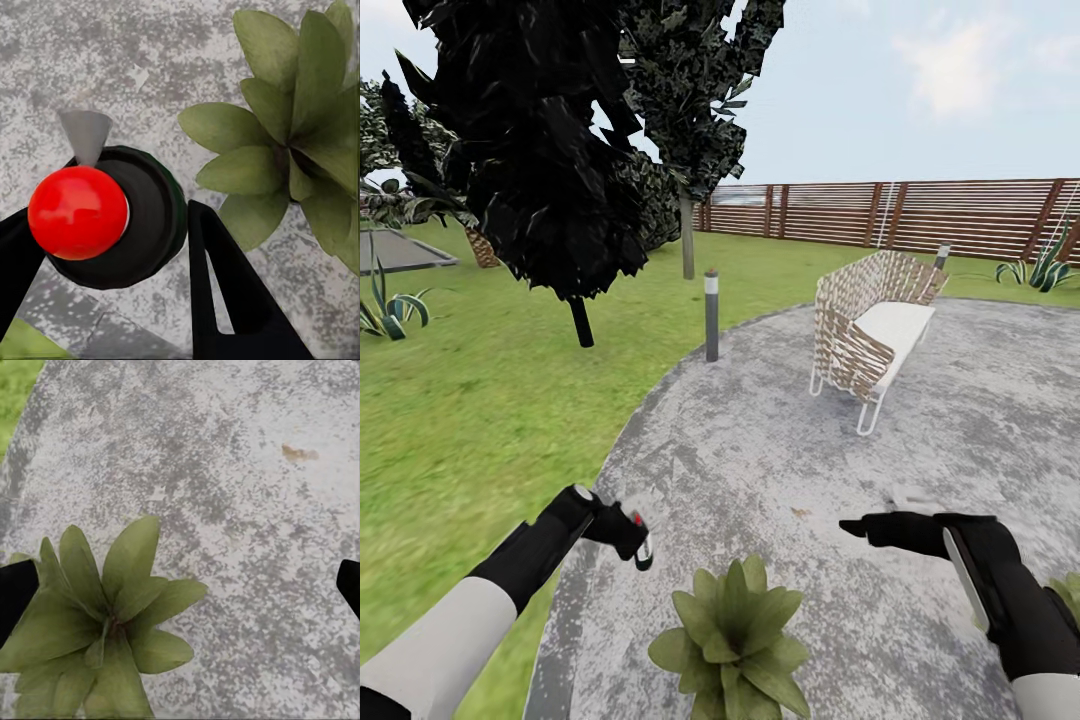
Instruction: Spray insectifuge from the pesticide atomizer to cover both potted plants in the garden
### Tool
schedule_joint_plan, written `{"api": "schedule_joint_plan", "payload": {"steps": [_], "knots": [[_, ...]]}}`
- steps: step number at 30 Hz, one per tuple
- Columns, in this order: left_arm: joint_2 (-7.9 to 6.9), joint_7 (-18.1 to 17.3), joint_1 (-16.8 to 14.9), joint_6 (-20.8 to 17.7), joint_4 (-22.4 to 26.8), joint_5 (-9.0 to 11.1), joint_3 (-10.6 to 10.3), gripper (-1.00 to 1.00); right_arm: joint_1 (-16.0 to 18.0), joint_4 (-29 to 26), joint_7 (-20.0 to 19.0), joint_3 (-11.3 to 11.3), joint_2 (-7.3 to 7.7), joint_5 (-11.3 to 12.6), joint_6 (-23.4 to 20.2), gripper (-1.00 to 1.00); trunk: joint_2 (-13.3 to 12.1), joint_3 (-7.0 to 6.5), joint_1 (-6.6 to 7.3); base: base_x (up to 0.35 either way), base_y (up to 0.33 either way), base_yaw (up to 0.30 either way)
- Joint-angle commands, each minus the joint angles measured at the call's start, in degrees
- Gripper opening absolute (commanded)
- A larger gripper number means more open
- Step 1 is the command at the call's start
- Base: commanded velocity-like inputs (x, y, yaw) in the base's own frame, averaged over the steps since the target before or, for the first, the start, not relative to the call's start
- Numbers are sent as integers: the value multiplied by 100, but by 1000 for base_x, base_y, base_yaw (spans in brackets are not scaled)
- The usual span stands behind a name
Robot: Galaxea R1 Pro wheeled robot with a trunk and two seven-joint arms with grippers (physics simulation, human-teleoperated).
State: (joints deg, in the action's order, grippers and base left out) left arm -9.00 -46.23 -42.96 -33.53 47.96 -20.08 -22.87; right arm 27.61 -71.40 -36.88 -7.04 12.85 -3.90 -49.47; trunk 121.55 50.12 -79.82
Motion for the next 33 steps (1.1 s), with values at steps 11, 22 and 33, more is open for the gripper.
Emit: {"api": "schedule_joint_plan", "payload": {"steps": [11, 22, 33], "knots": [[3, -435, -163, 85, 12, -303, -7, -100, 5, -978, -272, 178, -2, -12, -19, 100, 3, 6, 1, -1, 0, 0], [3, -1366, -538, 161, 12, -469, -15, -100, 230, -11, -271, 156, 3, -25, 23, 100, 3, 6, 1, 0, 0, 0], [12, -1715, -573, 496, 8, -645, -27, -100, 1358, 2345, -374, 176, -63, -29, 566, 100, 3, 6, 1, 0, 0, 0]]}}
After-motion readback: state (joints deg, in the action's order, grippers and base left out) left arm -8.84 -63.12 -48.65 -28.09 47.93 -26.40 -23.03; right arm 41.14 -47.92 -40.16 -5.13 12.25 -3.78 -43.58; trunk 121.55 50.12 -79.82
